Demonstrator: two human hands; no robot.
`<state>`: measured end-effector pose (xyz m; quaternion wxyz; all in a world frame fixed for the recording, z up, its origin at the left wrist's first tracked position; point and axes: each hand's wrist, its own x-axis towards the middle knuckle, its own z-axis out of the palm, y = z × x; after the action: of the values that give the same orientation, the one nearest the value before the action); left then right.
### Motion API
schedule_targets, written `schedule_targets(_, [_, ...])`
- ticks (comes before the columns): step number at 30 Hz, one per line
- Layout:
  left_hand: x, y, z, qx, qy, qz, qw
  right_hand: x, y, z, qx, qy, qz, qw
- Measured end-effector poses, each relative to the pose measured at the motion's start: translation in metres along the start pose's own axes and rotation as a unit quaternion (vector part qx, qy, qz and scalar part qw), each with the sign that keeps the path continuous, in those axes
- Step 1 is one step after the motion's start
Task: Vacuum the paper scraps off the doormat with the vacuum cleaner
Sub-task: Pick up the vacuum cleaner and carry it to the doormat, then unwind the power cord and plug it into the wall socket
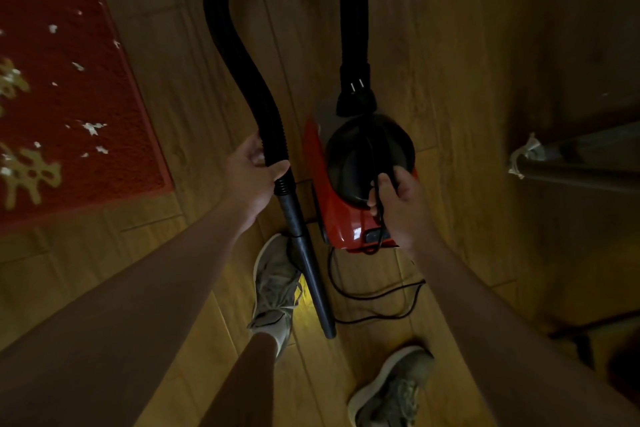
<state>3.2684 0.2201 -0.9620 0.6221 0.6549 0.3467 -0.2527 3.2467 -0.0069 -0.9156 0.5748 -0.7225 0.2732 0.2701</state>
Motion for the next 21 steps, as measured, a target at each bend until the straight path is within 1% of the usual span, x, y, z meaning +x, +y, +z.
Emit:
schedule_targets(4, [0.003, -0.001, 0.003, 0.004, -0.002, -0.010, 1.000, 0.002, 0.001, -0.002, -0.007, -0.017, 0.002, 1.000])
schedule_targets(7, [0.002, -0.001, 0.004, 0.002, -0.001, -0.010, 1.000, 0.002, 0.002, -0.003, -0.018, -0.011, 0.003, 1.000])
schedule_targets(9, [0.002, 0.000, 0.004, 0.000, 0.002, -0.010, 1.000, 0.002, 0.002, -0.002, -0.034, 0.004, 0.000, 0.999])
schedule_targets(13, [0.001, 0.000, 0.005, 0.013, 0.011, -0.006, 1.000, 0.004, -0.008, -0.004, -0.090, 0.066, -0.034, 0.993])
schedule_targets(18, [0.003, -0.002, 0.004, 0.018, 0.020, -0.009, 1.000, 0.019, -0.035, -0.012, -0.040, 0.087, -0.055, 0.994])
schedule_targets(21, [0.003, -0.003, 0.003, 0.007, 0.019, -0.010, 1.000, 0.038, -0.055, -0.013, -0.055, 0.098, -0.079, 0.990])
